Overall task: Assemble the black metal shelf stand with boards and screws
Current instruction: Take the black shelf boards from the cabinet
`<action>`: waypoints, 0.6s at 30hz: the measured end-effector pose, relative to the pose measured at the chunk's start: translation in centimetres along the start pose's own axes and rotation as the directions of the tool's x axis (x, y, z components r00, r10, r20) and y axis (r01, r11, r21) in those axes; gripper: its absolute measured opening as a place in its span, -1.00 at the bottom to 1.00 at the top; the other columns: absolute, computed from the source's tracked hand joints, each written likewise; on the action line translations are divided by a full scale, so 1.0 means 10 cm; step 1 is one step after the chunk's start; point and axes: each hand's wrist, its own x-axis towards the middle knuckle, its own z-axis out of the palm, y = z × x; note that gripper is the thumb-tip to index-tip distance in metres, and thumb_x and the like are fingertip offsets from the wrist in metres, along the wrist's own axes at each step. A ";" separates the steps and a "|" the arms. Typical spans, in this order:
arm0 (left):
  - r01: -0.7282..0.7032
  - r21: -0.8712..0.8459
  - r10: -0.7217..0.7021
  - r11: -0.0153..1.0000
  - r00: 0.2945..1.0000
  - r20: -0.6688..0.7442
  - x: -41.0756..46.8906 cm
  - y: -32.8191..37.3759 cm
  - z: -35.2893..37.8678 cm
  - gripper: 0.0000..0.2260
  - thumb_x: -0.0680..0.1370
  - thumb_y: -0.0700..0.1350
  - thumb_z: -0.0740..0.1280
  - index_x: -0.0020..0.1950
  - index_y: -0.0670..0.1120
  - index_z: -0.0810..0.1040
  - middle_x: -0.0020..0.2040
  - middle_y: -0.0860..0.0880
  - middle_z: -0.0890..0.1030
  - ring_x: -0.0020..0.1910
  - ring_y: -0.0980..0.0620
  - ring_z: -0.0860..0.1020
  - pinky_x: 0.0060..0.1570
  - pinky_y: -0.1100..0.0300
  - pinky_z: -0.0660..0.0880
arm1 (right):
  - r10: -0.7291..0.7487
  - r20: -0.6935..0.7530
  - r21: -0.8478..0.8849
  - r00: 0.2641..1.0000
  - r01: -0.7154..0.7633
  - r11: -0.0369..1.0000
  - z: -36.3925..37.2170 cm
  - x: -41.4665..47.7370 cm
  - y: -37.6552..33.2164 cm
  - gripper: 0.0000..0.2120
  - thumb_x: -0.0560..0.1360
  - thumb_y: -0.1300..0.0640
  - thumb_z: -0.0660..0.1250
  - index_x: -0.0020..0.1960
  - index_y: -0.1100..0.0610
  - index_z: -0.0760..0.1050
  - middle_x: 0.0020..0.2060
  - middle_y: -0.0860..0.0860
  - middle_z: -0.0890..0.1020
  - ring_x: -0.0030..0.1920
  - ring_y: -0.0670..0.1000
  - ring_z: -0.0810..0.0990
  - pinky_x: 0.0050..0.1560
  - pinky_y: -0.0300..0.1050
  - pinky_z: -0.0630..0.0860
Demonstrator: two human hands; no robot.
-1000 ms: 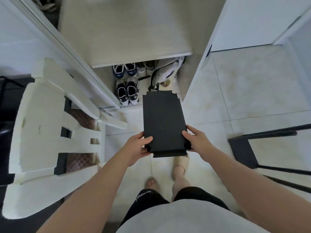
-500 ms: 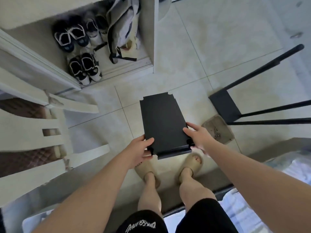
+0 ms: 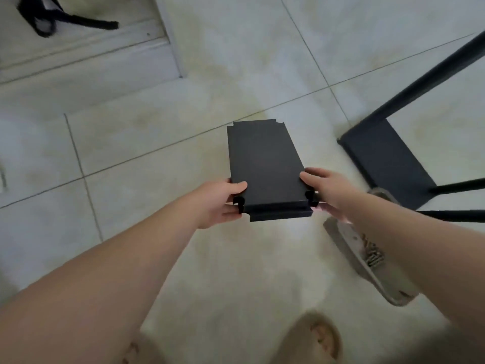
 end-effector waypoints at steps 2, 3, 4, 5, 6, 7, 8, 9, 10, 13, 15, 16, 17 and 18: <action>-0.046 0.006 0.046 0.999 0.999 -0.007 0.49 0.06 0.01 -0.84 0.63 -0.08 0.32 0.21 0.02 0.55 -0.03 0.00 0.62 0.02 -0.06 0.64 0.20 0.05 0.54 | -0.055 -0.007 -0.004 0.998 0.055 0.998 -0.04 0.50 0.06 -0.83 0.60 0.05 0.38 0.19 0.00 0.59 -0.17 -0.07 0.68 -0.34 -0.11 0.63 -0.38 -0.22 0.54; -0.068 0.008 0.068 0.998 0.998 -0.014 0.69 0.08 0.03 -0.82 0.63 -0.09 0.33 0.23 0.03 0.54 0.00 -0.01 0.62 0.06 -0.08 0.64 0.21 0.05 0.53 | -0.085 -0.010 -0.013 0.996 0.085 0.996 -0.06 0.71 0.07 -0.81 0.60 0.05 0.38 0.21 0.02 0.57 -0.14 -0.05 0.68 -0.34 -0.11 0.64 -0.38 -0.22 0.55; -0.097 0.014 0.098 0.995 0.995 -0.023 0.86 0.11 0.05 -0.80 0.63 -0.09 0.33 0.26 0.03 0.54 0.04 -0.02 0.63 0.09 -0.09 0.63 0.21 0.05 0.53 | -0.117 -0.019 -0.026 0.993 0.116 0.993 -0.08 0.88 0.07 -0.78 0.60 0.05 0.37 0.23 0.05 0.55 -0.10 -0.01 0.68 -0.30 -0.08 0.66 -0.35 -0.20 0.57; -0.134 0.020 0.135 0.991 0.990 -0.038 1.01 0.13 0.08 -0.78 0.63 -0.10 0.33 0.28 0.04 0.53 0.07 -0.02 0.63 0.10 -0.09 0.63 0.17 0.07 0.55 | -0.153 -0.036 -0.051 0.988 0.151 0.987 -0.10 1.04 0.06 -0.75 0.61 0.05 0.37 0.26 0.07 0.53 -0.06 0.02 0.67 -0.22 -0.03 0.67 -0.29 -0.16 0.58; -0.170 0.027 0.171 0.985 0.984 -0.055 1.12 0.14 0.13 -0.76 0.62 -0.10 0.34 0.29 0.04 0.52 0.08 -0.02 0.64 0.08 -0.07 0.64 0.09 0.11 0.57 | -0.188 -0.062 -0.088 0.980 0.182 0.979 -0.11 1.16 0.06 -0.73 0.61 0.04 0.35 0.28 0.08 0.51 -0.04 0.04 0.67 -0.16 0.01 0.66 -0.22 -0.14 0.60; -0.202 0.040 0.204 0.979 0.976 -0.076 1.22 0.13 0.19 -0.75 0.61 -0.10 0.36 0.28 0.05 0.52 0.08 0.00 0.65 0.02 -0.04 0.66 -0.04 0.18 0.59 | -0.221 -0.093 -0.130 0.971 0.208 0.969 -0.14 1.26 0.07 -0.72 0.62 0.04 0.33 0.30 0.08 0.49 -0.04 0.03 0.65 -0.13 0.02 0.64 -0.17 -0.13 0.60; -0.233 0.064 0.239 0.970 0.964 -0.113 1.29 0.11 0.28 -0.75 0.60 -0.11 0.38 0.27 0.07 0.53 0.07 0.02 0.66 -0.06 0.00 0.66 -0.18 0.24 0.60 | -0.254 -0.118 -0.172 0.960 0.233 0.957 -0.16 1.33 0.09 -0.71 0.63 0.04 0.31 0.32 0.08 0.48 -0.05 0.01 0.64 -0.12 0.01 0.63 -0.15 -0.15 0.57; -0.264 0.086 0.276 0.961 0.947 -0.167 1.37 0.07 0.38 -0.75 0.58 -0.12 0.40 0.24 0.07 0.54 0.05 0.03 0.67 -0.12 0.03 0.66 -0.28 0.27 0.60 | -0.283 -0.128 -0.210 0.950 0.253 0.944 -0.19 1.38 0.11 -0.70 0.64 0.05 0.29 0.35 0.08 0.47 -0.04 -0.01 0.63 -0.11 -0.01 0.61 -0.14 -0.16 0.54; -0.290 0.102 0.306 0.951 0.925 -0.225 1.44 0.02 0.48 -0.73 0.56 -0.14 0.42 0.23 0.06 0.54 0.03 0.02 0.67 -0.14 0.03 0.65 -0.30 0.28 0.60 | -0.301 -0.125 -0.243 0.946 0.264 0.933 -0.22 1.40 0.14 -0.69 0.64 0.06 0.27 0.37 0.07 0.46 0.00 0.00 0.63 -0.08 0.00 0.61 -0.13 -0.16 0.51; -0.298 0.103 0.315 0.949 0.890 -0.330 1.60 -0.12 0.77 -0.66 0.50 -0.21 0.47 0.27 -0.10 0.56 0.14 -0.05 0.67 0.07 -0.09 0.64 0.09 0.03 0.62 | -0.279 -0.066 -0.306 0.958 0.247 0.920 -0.28 1.39 0.23 -0.74 0.65 0.09 0.27 0.32 0.08 0.50 0.13 0.06 0.65 0.11 0.12 0.63 0.04 -0.05 0.58; -0.269 0.116 0.293 0.956 0.888 -0.354 1.64 -0.17 0.91 -0.63 0.49 -0.21 0.49 0.28 -0.14 0.56 0.19 -0.09 0.66 0.15 -0.14 0.63 0.19 -0.06 0.57 | -0.246 -0.034 -0.316 0.969 0.223 0.922 -0.33 1.36 0.28 -0.73 0.64 0.08 0.30 0.31 0.11 0.51 0.17 0.07 0.63 0.15 0.12 0.61 0.05 -0.03 0.55; -0.257 0.144 0.292 0.956 0.886 -0.361 1.65 -0.17 0.96 -0.63 0.48 -0.19 0.49 0.28 -0.14 0.57 0.19 -0.09 0.66 0.15 -0.15 0.63 0.19 -0.06 0.57 | -0.238 -0.024 -0.317 0.971 0.219 0.923 -0.37 1.36 0.29 -0.70 0.63 0.07 0.30 0.33 0.13 0.49 0.18 0.05 0.62 0.15 0.10 0.60 0.03 -0.07 0.51; -0.246 0.173 0.294 0.954 0.882 -0.368 1.66 -0.16 1.00 -0.63 0.48 -0.19 0.49 0.27 -0.14 0.57 0.19 -0.10 0.66 0.15 -0.15 0.63 0.19 -0.06 0.57 | -0.231 -0.021 -0.315 0.973 0.212 0.925 -0.40 1.34 0.29 -0.68 0.63 0.06 0.31 0.35 0.14 0.49 0.18 0.05 0.62 0.15 0.09 0.59 0.04 -0.09 0.48; -0.234 0.201 0.296 0.951 0.878 -0.377 1.67 -0.14 1.03 -0.64 0.48 -0.18 0.49 0.26 -0.15 0.58 0.19 -0.11 0.66 0.15 -0.16 0.63 0.19 -0.06 0.56 | -0.219 -0.024 -0.311 0.975 0.201 0.929 -0.44 1.33 0.29 -0.66 0.63 0.05 0.31 0.35 0.15 0.48 0.19 0.04 0.61 0.15 0.08 0.59 0.05 -0.11 0.45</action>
